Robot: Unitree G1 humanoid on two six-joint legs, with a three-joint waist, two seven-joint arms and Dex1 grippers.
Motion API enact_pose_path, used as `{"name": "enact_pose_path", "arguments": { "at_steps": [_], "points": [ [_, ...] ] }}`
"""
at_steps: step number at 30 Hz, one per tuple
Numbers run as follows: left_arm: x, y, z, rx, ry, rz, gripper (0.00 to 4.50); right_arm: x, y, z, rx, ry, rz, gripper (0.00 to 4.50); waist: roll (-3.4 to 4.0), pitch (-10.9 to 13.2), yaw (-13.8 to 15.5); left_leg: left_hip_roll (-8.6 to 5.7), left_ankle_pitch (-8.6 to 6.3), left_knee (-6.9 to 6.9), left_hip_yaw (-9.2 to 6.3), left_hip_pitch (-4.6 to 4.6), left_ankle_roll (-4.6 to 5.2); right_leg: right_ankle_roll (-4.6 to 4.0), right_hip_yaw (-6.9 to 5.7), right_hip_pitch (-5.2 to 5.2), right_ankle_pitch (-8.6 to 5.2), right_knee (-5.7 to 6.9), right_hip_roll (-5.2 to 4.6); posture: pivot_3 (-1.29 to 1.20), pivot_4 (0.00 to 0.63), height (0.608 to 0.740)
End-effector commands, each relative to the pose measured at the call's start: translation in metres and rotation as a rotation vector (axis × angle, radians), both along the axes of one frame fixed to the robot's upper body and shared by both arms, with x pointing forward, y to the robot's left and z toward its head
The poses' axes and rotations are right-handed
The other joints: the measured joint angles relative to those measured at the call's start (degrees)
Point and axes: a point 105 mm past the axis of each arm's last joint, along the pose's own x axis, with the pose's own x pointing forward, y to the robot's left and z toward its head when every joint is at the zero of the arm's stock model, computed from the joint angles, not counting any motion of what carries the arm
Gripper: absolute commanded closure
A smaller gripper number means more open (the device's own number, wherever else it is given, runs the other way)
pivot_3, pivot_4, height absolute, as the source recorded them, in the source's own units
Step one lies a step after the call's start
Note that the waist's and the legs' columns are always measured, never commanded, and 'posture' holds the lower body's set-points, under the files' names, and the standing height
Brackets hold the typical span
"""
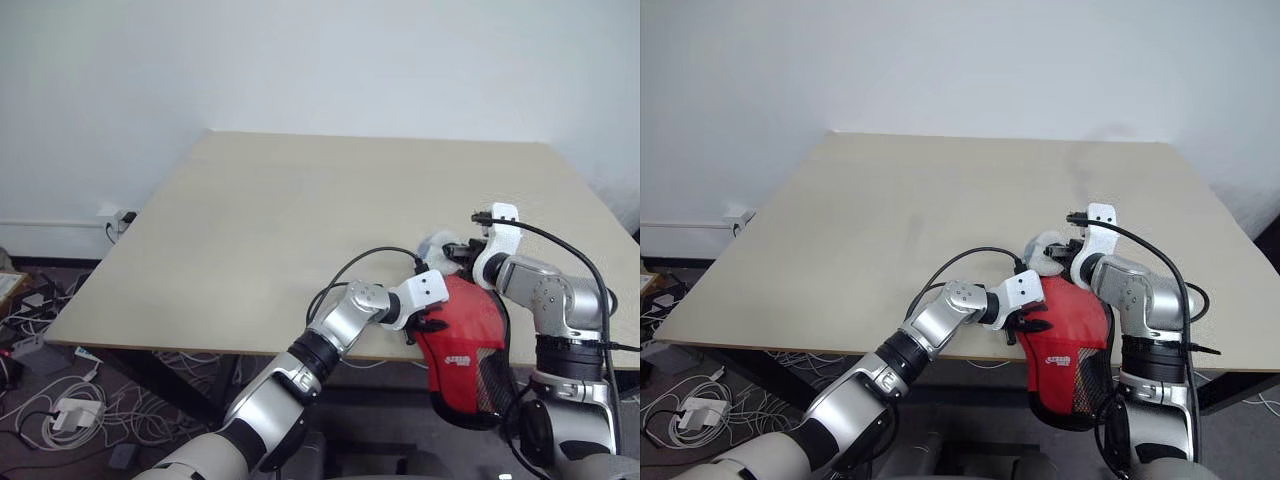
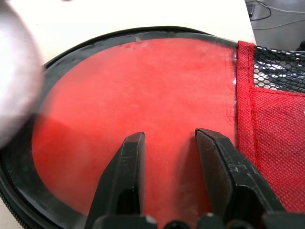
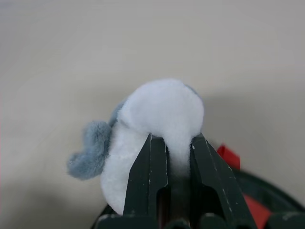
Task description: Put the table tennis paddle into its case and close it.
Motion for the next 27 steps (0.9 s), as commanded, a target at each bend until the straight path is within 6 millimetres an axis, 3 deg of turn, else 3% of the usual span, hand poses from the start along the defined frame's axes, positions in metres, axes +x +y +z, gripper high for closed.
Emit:
{"name": "enact_pose_path", "arguments": {
  "at_steps": [1, 6, 11, 19, 27],
  "points": [
    [-0.005, 0.017, -0.033, 0.148, 0.057, 0.022, 2.79, 0.016, -0.011, 0.026, -0.104, -0.125, -0.076, 4.46, 0.00, 0.00, 0.01, 0.00, 0.00, 0.00, 0.00, 0.00, 0.00, 0.00, 0.00, 0.00, 0.00, 0.00, 0.00, 0.00, 0.000, 0.715],
    [-0.006, 0.018, -0.033, 0.155, 0.080, 0.029, 2.79, 0.021, -0.018, 0.016, -0.189, -0.098, -0.109, 4.46, 0.01, 0.00, 0.00, 0.00, 0.01, -0.01, 0.00, 0.00, -0.01, 0.00, 0.00, 0.00, 0.00, 0.00, 0.02, 0.00, 0.000, 0.715],
    [-0.007, 0.021, -0.034, 0.160, 0.097, 0.042, 2.79, 0.014, -0.046, 0.012, -0.201, -0.048, -0.156, 4.47, 0.01, 0.00, 0.00, 0.01, 0.01, 0.00, 0.00, 0.00, -0.01, 0.00, 0.00, 0.01, 0.00, 0.00, 0.01, 0.00, 0.000, 0.715],
    [-0.007, 0.025, -0.036, 0.160, 0.110, 0.053, 2.79, -0.007, -0.099, 0.031, -0.108, 0.001, -0.190, 4.48, 0.02, 0.00, 0.01, 0.15, -0.01, -0.01, -0.01, 0.02, 0.00, -0.01, 0.00, 0.02, 0.00, -0.02, -0.01, 0.00, 0.000, 0.715],
    [-0.008, 0.023, -0.037, 0.162, 0.120, 0.056, 2.79, -0.041, -0.131, 0.031, -0.166, 0.121, -0.148, 4.48, 0.04, -0.01, 0.10, 0.15, -0.03, 0.00, -0.03, 0.01, 0.04, -0.02, -0.03, 0.08, -0.01, -0.10, -0.14, 0.00, 0.000, 0.715]
  ]
}}
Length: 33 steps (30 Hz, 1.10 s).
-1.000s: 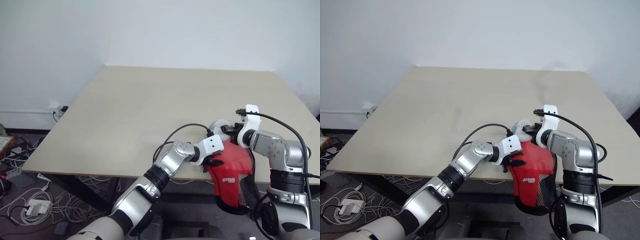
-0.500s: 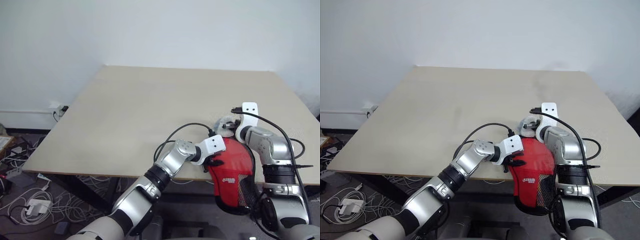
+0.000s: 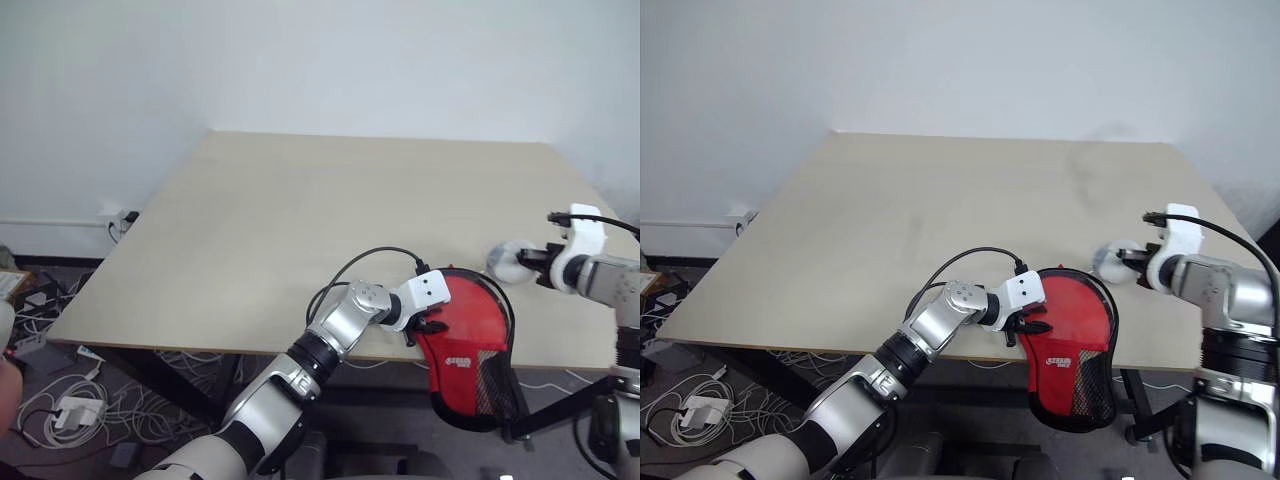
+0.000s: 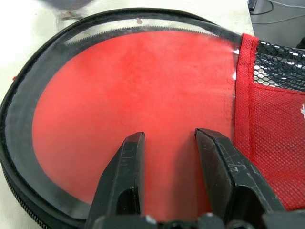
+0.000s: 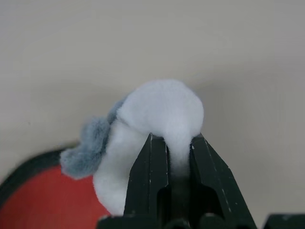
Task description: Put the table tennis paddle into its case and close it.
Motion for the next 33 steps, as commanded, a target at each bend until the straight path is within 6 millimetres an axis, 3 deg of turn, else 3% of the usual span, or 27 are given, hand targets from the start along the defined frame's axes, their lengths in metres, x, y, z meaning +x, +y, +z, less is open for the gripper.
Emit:
{"name": "enact_pose_path", "arguments": {
  "at_steps": [1, 4, 8, 13, 16, 20, 28, 33],
  "points": [
    [-0.004, 0.021, -0.037, 0.138, 0.099, 0.050, 2.79, -0.012, -0.012, 0.022, -0.066, -0.034, 0.035, 4.48, 0.01, -0.01, 0.02, 0.01, 0.00, 0.00, 0.00, 0.00, 0.00, 0.00, 0.01, 0.00, 0.00, 0.00, 0.00, 0.00, 0.000, 0.715],
    [-0.003, 0.019, -0.035, 0.133, 0.101, 0.051, 2.79, -0.034, -0.014, 0.011, -0.128, 0.043, 0.122, 4.48, 0.01, -0.01, 0.20, 0.00, -0.02, 0.02, -0.04, -0.01, 0.03, -0.01, -0.03, 0.04, -0.01, -0.07, -0.01, 0.00, 0.000, 0.715],
    [-0.004, 0.018, -0.034, 0.129, 0.103, 0.045, 2.79, -0.059, -0.003, 0.004, -0.284, 0.123, 0.291, 4.48, 0.03, -0.02, 0.22, 0.00, -0.08, 0.10, -0.05, -0.01, 0.12, -0.01, -0.05, 0.10, -0.01, -0.13, -0.04, 0.00, 0.000, 0.715],
    [-0.004, 0.013, -0.031, 0.122, 0.098, 0.037, 2.79, -0.089, 0.037, 0.010, -0.338, 0.133, 0.519, 4.48, -0.09, 0.04, 0.38, 0.02, -0.19, 0.12, -0.10, -0.01, -0.05, 0.00, -0.11, 0.15, -0.01, -0.20, -0.04, 0.00, 0.000, 0.715],
    [-0.001, 0.012, -0.028, 0.118, 0.093, 0.036, 2.79, -0.110, 0.049, 0.005, -0.349, 0.159, 0.624, 4.49, -0.21, 0.10, 0.82, 0.02, -0.21, 0.15, -0.21, -0.01, -0.05, 0.00, -0.23, 0.26, -0.01, -0.31, -0.04, 0.00, 0.000, 0.715],
    [0.001, 0.010, -0.028, 0.120, 0.089, 0.035, 2.79, -0.141, 0.054, -0.004, -0.361, 0.225, 0.746, 4.49, -0.26, 0.11, 1.38, 0.09, -0.28, 0.18, -0.32, 0.02, -0.04, 0.01, -0.38, 0.54, 0.00, -0.68, -0.01, 0.00, 0.000, 0.715],
    [-0.001, 0.007, -0.029, 0.113, 0.094, 0.024, 2.79, -0.185, 0.030, -0.013, -0.351, 0.329, 0.789, 4.49, -0.38, 0.12, 1.54, 0.08, -0.39, 0.26, -0.39, 0.13, -0.03, 0.03, -0.52, 0.84, -0.01, -0.84, -0.03, 0.00, 0.000, 0.715],
    [0.001, 0.005, -0.029, 0.108, 0.097, 0.028, 2.79, -0.207, 0.044, -0.010, -0.273, 0.314, 0.874, 4.49, -0.43, 0.10, 1.96, 0.08, -0.40, 0.26, -0.43, 0.14, -0.05, 0.05, -0.56, 0.87, -0.02, -0.87, -0.01, 0.00, 0.000, 0.715]
  ]
}}
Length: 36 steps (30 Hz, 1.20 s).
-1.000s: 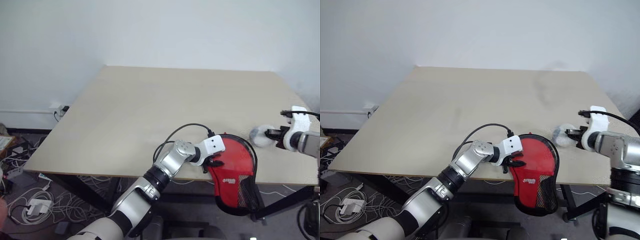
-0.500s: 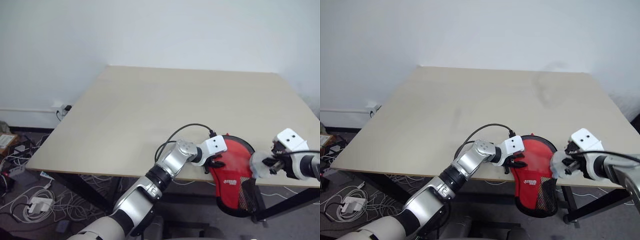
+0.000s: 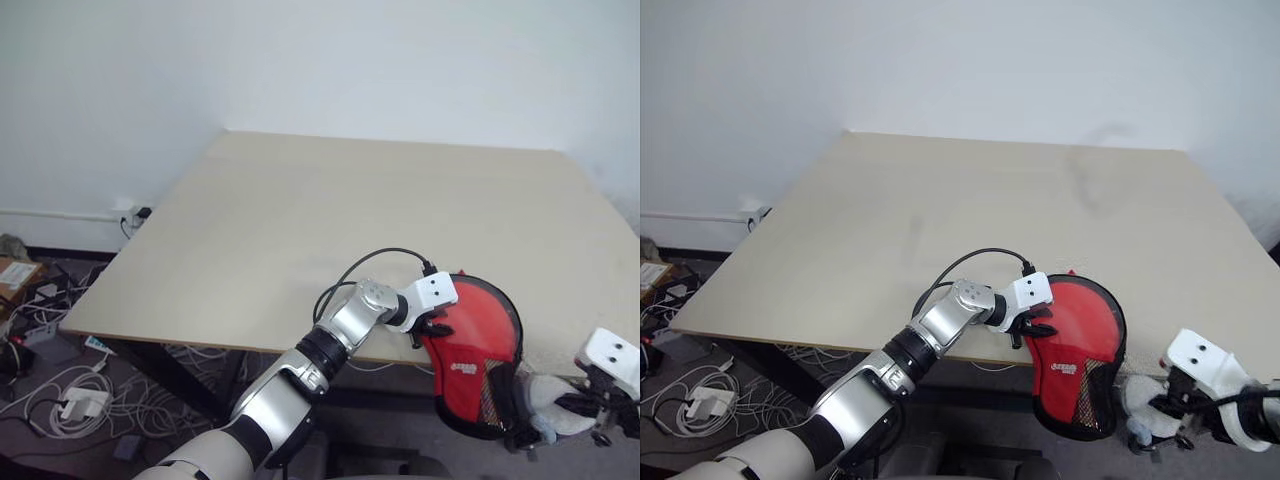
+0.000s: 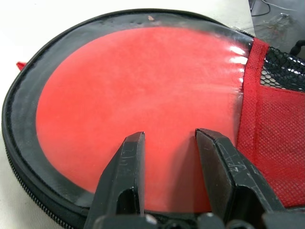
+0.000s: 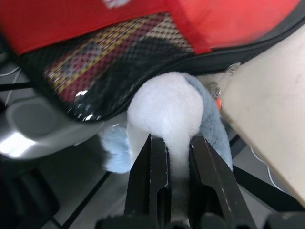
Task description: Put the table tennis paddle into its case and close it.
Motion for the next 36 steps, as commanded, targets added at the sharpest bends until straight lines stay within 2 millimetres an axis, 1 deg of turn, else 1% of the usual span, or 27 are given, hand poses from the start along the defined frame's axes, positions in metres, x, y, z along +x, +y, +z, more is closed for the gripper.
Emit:
{"name": "enact_pose_path", "arguments": {
  "at_steps": [1, 3, 6, 9, 12, 16, 20, 23, 26, 28, 30, 32, 33, 36],
  "points": [
    [0.002, 0.015, -0.026, 0.097, 0.050, 0.047, 2.79, -0.011, 0.011, 0.006, 0.050, 0.015, 0.060, 4.49, -0.01, -0.01, 0.05, 0.00, 0.00, 0.00, 0.01, 0.00, 0.00, 0.00, 0.00, 0.00, 0.00, 0.00, 0.00, 0.00, 0.000, 0.715],
    [0.003, 0.014, -0.026, 0.096, 0.050, 0.046, 2.79, -0.018, 0.012, 0.002, 0.054, 0.038, 0.077, 4.49, -0.14, -0.06, 0.06, 0.00, 0.00, 0.01, 0.00, 0.00, 0.00, 0.00, -0.01, 0.01, 0.00, 0.00, 0.00, 0.00, 0.000, 0.715],
    [0.002, 0.012, -0.025, 0.090, 0.052, 0.042, 2.79, -0.034, 0.023, -0.008, 0.092, 0.100, 0.129, 4.49, -0.17, -0.08, 0.09, 0.00, -0.01, 0.01, 0.00, 0.00, 0.00, 0.00, -0.01, 0.01, 0.00, -0.01, -0.02, 0.00, 0.000, 0.715],
    [0.002, 0.011, -0.025, 0.089, 0.050, 0.037, 2.79, -0.048, 0.026, -0.017, 0.092, 0.151, 0.165, 4.49, -0.23, -0.12, 0.08, 0.01, -0.01, 0.01, 0.00, 0.01, -0.01, 0.00, -0.02, 0.01, 0.00, -0.01, -0.03, 0.00, 0.000, 0.715],
    [0.001, 0.011, -0.026, 0.088, 0.052, 0.037, 2.79, -0.062, 0.035, -0.019, 0.138, 0.195, 0.207, 4.50, -0.25, -0.13, 0.08, 0.01, -0.02, 0.01, 0.02, 0.01, -0.01, -0.01, -0.02, 0.01, -0.01, -0.02, -0.06, 0.00, 0.000, 0.715],
    [0.001, 0.012, -0.028, 0.090, 0.051, 0.038, 2.79, -0.073, 0.046, -0.017, 0.189, 0.213, 0.256, 4.50, -0.28, -0.16, 0.09, 0.02, -0.03, 0.01, 0.01, 0.03, -0.03, 0.00, -0.03, 0.01, -0.01, -0.02, -0.07, 0.00, 0.000, 0.715],
    [0.001, 0.011, -0.028, 0.086, 0.054, 0.039, 2.79, -0.076, 0.078, -0.003, 0.315, 0.175, 0.335, 4.50, -0.30, -0.19, 0.09, 0.04, -0.04, 0.01, 0.01, 0.03, -0.04, 0.00, -0.04, 0.01, -0.01, -0.02, -0.07, 0.00, 0.000, 0.715],
    [0.002, 0.011, -0.026, 0.084, 0.052, 0.041, 2.79, -0.077, 0.091, 0.000, 0.354, 0.168, 0.362, 4.50, -0.41, -0.25, 0.08, 0.05, -0.04, 0.01, 0.00, 0.03, -0.05, 0.00, -0.05, 0.02, -0.01, -0.02, -0.08, 0.00, 0.000, 0.715],
    [0.003, 0.011, -0.026, 0.082, 0.050, 0.041, 2.79, -0.074, 0.089, -0.003, 0.329, 0.172, 0.356, 4.50, -0.54, -0.30, 0.09, 0.05, -0.04, 0.01, 0.00, 0.03, -0.05, 0.00, -0.06, 0.01, -0.01, -0.02, -0.09, 0.00, 0.000, 0.715],
    [0.003, 0.011, -0.025, 0.082, 0.045, 0.039, 2.79, -0.060, 0.076, -0.010, 0.268, 0.153, 0.282, 4.50, -0.57, -0.34, 0.02, 0.06, -0.05, 0.01, -0.01, 0.04, -0.06, -0.01, -0.08, 0.02, -0.01, -0.02, -0.10, 0.00, 0.000, 0.715],
    [0.004, 0.012, -0.025, 0.084, 0.040, 0.038, 2.79, -0.048, 0.068, -0.008, 0.245, 0.107, 0.246, 4.50, -0.57, -0.34, 0.07, 0.09, -0.05, 0.01, 0.03, 0.06, -0.06, -0.08, -0.07, 0.01, -0.04, -0.03, -0.11, 0.00, 0.000, 0.715],
    [0.004, 0.012, -0.025, 0.085, 0.037, 0.034, 2.79, -0.037, 0.061, -0.007, 0.211, 0.060, 0.205, 3.77, -0.57, -0.35, 0.08, 0.09, -0.05, 0.01, 0.04, 0.05, -0.06, -0.10, -0.06, 0.02, -0.04, -0.03, -0.11, 0.00, 0.000, 0.715],
    [0.005, 0.012, -0.025, 0.085, 0.037, 0.033, 2.79, -0.035, 0.057, -0.006, 0.195, 0.054, 0.203, 3.55, -0.57, -0.35, 0.09, 0.08, -0.05, 0.01, 0.04, 0.05, -0.06, -0.09, -0.06, 0.01, -0.04, -0.03, -0.12, 0.00, 0.000, 0.715],
    [0.005, 0.012, -0.025, 0.084, 0.036, 0.031, 2.79, -0.029, 0.048, -0.001, 0.167, 0.022, 0.184, 2.53, -0.57, -0.35, 0.09, 0.08, -0.05, 0.01, 0.04, 0.05, -0.06, -0.04, -0.07, 0.02, -0.01, -0.03, -0.11, 0.00, 0.000, 0.715]
  ]
}}
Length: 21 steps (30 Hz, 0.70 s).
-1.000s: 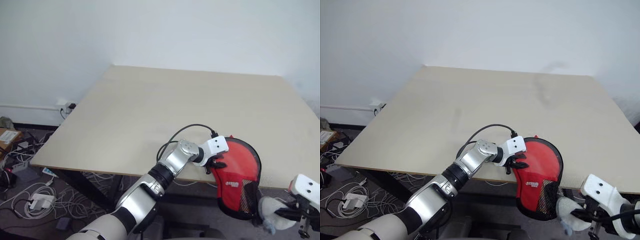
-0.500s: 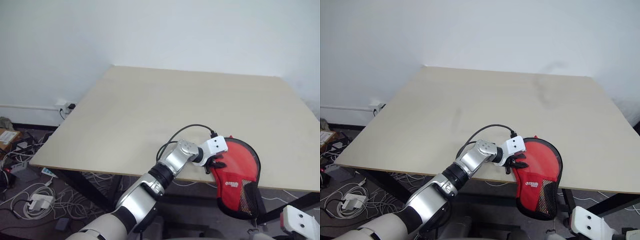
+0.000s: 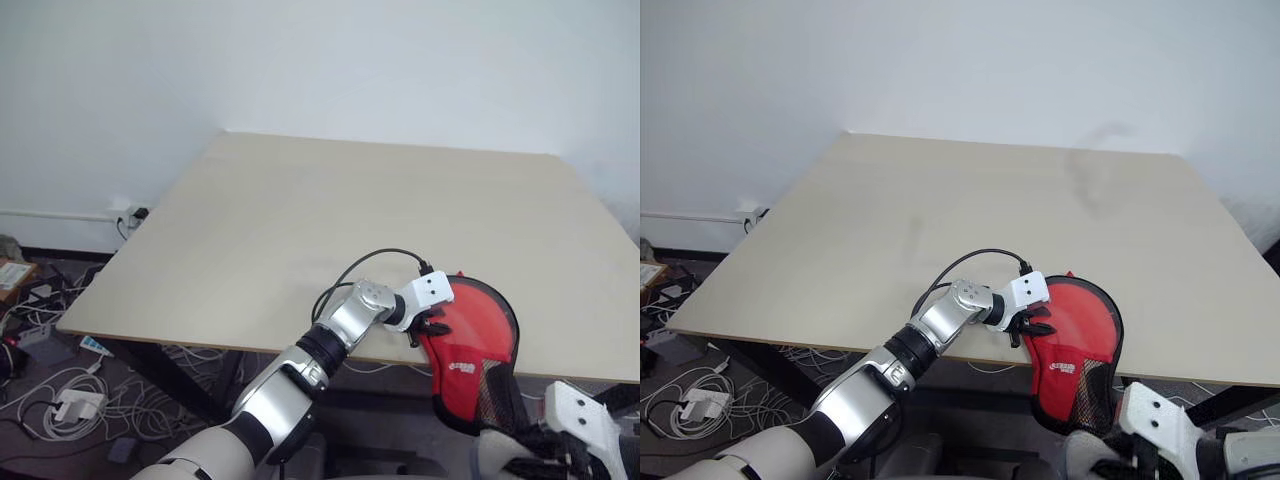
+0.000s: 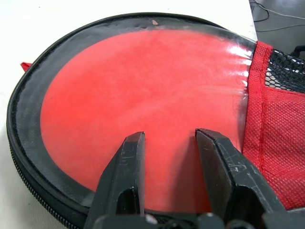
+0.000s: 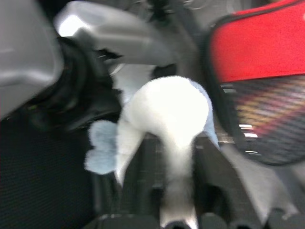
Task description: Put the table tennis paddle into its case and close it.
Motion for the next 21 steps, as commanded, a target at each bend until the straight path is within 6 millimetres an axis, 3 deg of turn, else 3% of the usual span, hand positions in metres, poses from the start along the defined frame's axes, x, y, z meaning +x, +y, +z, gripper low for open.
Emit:
{"name": "enact_pose_path", "arguments": {
  "at_steps": [1, 2, 7, 10, 13, 16, 21],
  "points": [
    [0.002, 0.011, -0.021, 0.095, 0.027, 0.027, 2.79, 0.009, -0.012, 0.011, -0.037, -0.061, -0.012, 2.13, 0.00, 0.00, -0.01, 0.00, 0.00, 0.00, 0.01, 0.00, 0.00, 0.00, 0.00, 0.00, 0.00, 0.00, 0.00, 0.00, 0.000, 0.715],
    [0.002, 0.012, -0.020, 0.094, 0.026, 0.026, 2.79, 0.009, -0.014, 0.015, -0.046, -0.065, -0.009, 1.86, -0.01, 0.00, -0.02, -0.01, 0.00, 0.00, 0.02, 0.00, 0.01, 0.00, 0.01, 0.00, 0.00, 0.00, 0.00, 0.00, 0.000, 0.715],
    [0.006, 0.014, -0.017, 0.088, 0.021, 0.027, 2.79, 0.016, -0.020, 0.037, -0.034, -0.132, -0.018, 1.86, -0.01, 0.00, -0.04, -0.01, 0.00, 0.01, 0.02, 0.00, 0.01, 0.03, 0.01, 0.00, 0.01, 0.01, 0.02, 0.00, 0.000, 0.715],
    [0.009, 0.015, -0.009, 0.053, 0.014, 0.020, 2.79, 0.034, -0.022, 0.057, 0.019, -0.224, -0.064, 1.86, -0.03, 0.02, -0.32, 0.00, 0.00, 0.01, 0.02, 0.01, 0.01, 0.03, 0.01, 0.01, 0.02, 0.00, 0.03, 0.00, 0.000, 0.715],
    [0.014, 0.017, 0.010, -0.027, 0.028, 0.015, 2.79, 0.060, -0.018, 0.078, 0.121, -0.337, -0.136, 1.86, 0.05, 0.03, -0.60, 0.01, 0.00, -0.01, 0.02, 0.01, 0.00, 0.02, 0.02, -0.02, 0.02, 0.00, 0.03, 0.00, 0.000, 0.715],
    [0.016, 0.026, 0.036, -0.142, 0.035, -0.031, 2.79, 0.099, -0.014, 0.096, 0.215, -0.492, -0.259, 1.86, 0.25, 0.22, -0.99, 0.06, 0.00, -0.07, 0.05, 0.00, -0.02, -0.02, 0.05, -0.13, 0.02, 0.02, 0.02, 0.00, 0.000, 0.715],
    [0.026, 0.061, 0.077, -0.266, 0.053, -0.027, 2.79, 0.161, -0.001, 0.085, 0.241, -0.618, -0.506, 1.86, 0.52, 0.27, -1.11, 0.09, 0.02, -0.15, 0.09, -0.08, -0.09, -0.19, 0.09, -0.26, 0.02, 0.02, 0.03, 0.00, 0.000, 0.715]
  ]
}}
